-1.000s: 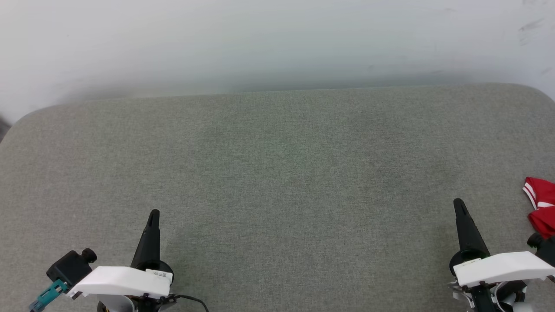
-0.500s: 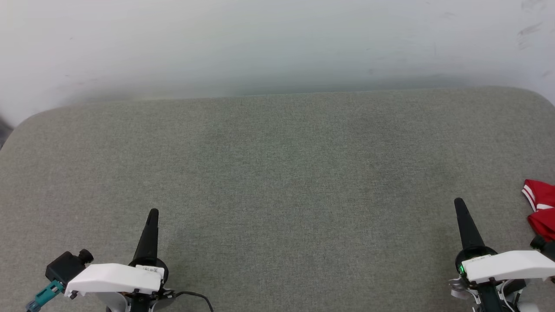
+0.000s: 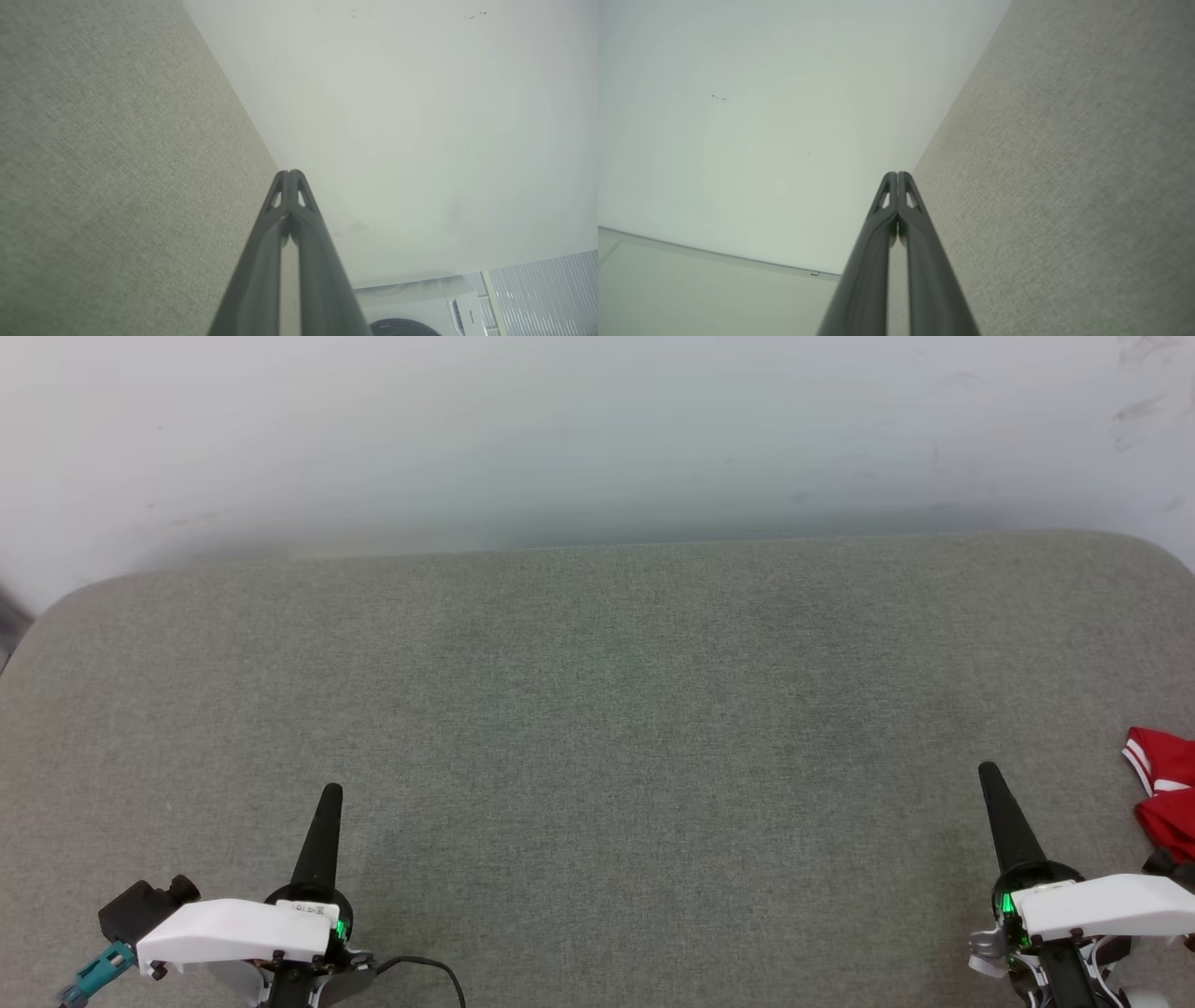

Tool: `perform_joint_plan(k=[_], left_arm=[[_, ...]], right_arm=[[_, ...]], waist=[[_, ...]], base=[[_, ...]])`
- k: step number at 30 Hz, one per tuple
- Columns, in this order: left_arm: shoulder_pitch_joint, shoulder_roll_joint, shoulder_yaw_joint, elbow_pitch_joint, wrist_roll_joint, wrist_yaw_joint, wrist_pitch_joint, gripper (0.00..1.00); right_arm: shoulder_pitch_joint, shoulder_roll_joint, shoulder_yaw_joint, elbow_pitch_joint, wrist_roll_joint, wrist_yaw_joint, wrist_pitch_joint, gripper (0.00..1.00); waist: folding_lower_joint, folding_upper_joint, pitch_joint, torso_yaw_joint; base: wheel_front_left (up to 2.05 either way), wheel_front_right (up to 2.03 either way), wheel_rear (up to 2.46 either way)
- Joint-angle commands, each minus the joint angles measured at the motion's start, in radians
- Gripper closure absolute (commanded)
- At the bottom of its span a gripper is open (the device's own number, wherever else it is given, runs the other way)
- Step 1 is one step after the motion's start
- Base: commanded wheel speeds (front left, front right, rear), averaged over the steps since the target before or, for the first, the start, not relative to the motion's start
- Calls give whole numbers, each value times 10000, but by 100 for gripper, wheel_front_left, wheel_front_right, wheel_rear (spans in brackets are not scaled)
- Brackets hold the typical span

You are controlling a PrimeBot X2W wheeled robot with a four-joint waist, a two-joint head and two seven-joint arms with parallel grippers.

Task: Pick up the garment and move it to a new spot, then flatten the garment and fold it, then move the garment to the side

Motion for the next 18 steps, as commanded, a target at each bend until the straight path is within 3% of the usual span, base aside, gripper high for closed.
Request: perform_joint_plan(k=[1,18], left_arm=[[-175,33,49,-32,-166,-33,53,100],[-301,8,175,189,-1580,-38,459,100]], right_arm=[[-182,-69,-29,-24,199,-1,53,100],[-260,-44,-136,111,1708,-2,412,100]], waist=[[0,-1,-5,1],[0,-1,-139,26]], base=[[0,0,0],[0,0,0]])
